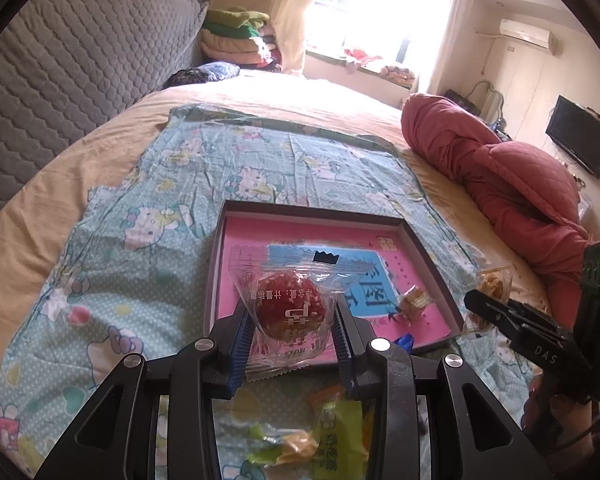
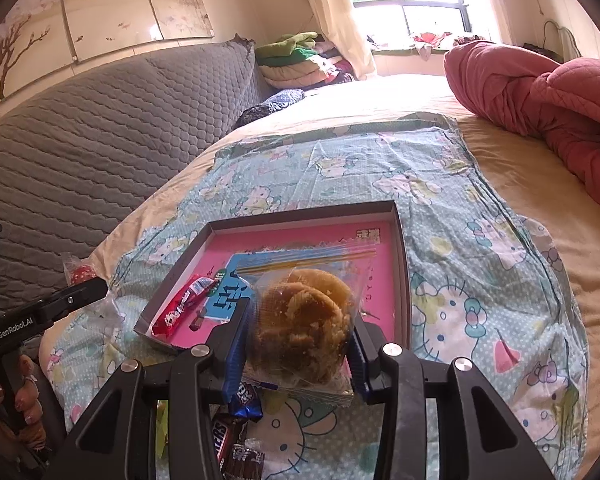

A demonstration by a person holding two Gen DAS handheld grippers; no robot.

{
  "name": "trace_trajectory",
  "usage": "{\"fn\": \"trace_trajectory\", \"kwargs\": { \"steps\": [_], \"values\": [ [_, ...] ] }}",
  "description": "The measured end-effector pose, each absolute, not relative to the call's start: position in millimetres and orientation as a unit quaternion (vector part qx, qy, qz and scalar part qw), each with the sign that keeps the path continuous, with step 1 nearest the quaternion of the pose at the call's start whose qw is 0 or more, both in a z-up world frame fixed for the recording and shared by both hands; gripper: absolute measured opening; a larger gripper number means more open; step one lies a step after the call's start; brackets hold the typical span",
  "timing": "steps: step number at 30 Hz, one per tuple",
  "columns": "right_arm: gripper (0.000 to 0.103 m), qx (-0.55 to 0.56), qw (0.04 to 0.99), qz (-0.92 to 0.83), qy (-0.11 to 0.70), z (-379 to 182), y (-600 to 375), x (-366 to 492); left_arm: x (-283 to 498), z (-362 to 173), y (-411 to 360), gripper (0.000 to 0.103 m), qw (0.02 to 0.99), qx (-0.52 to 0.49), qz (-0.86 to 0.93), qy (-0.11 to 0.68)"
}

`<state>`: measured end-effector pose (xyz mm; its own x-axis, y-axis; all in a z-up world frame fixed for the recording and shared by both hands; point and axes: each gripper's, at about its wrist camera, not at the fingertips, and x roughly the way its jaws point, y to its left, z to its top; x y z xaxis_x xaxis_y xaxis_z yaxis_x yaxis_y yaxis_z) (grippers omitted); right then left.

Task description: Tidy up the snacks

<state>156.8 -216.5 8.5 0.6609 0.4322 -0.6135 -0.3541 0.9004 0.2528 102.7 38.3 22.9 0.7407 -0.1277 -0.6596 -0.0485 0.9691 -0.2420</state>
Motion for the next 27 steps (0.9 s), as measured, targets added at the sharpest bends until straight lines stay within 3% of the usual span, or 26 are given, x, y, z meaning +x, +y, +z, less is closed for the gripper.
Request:
{"fn": "trace_trajectory", "kwargs": {
  "steps": [27],
  "values": [
    [0.043, 0.057, 0.906, 0.213, 0.361, 1.8, -217.0, 187.3, 154.8, -7.0, 23.4, 0.038, 0.914, -0.125, -0.03, 0.384]
  ]
}}
